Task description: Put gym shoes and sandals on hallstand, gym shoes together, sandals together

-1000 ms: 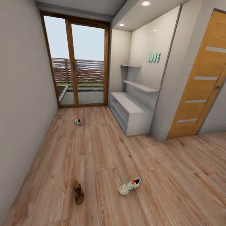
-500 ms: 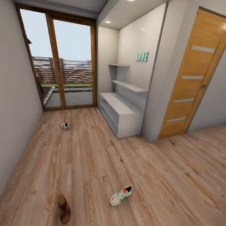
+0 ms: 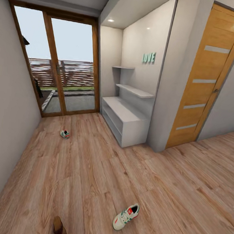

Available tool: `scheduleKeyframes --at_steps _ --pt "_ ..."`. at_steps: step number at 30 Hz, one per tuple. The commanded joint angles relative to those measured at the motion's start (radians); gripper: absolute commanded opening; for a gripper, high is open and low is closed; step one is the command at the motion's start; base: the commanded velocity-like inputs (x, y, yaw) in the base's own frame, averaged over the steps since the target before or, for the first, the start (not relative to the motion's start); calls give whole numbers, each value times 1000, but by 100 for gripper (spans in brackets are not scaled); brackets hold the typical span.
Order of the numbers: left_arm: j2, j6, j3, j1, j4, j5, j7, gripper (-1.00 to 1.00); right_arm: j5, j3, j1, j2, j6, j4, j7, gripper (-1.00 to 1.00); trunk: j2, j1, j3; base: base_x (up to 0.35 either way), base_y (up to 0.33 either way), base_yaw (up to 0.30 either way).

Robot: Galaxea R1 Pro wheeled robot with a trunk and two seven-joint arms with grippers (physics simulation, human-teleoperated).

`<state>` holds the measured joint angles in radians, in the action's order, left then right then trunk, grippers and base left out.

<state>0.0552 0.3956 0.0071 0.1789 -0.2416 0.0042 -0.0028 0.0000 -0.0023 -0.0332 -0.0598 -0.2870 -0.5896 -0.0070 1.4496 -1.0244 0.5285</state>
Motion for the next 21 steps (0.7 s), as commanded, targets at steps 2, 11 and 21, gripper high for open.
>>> scheduleKeyframes --at_steps 2,11,21 --pt "0 3 1 1 1 0 0 100 0 -1 0 0 -3 1 -1 100 0 -1 1 327 -50 0" --pt "0 3 1 1 1 0 0 100 0 -1 -1 0 -3 1 -1 100 0 -1 1 275 -141 0" --pt "0 3 1 1 1 0 0 100 0 -1 -1 0 -3 1 -2 100 0 -1 1 248 -172 0"
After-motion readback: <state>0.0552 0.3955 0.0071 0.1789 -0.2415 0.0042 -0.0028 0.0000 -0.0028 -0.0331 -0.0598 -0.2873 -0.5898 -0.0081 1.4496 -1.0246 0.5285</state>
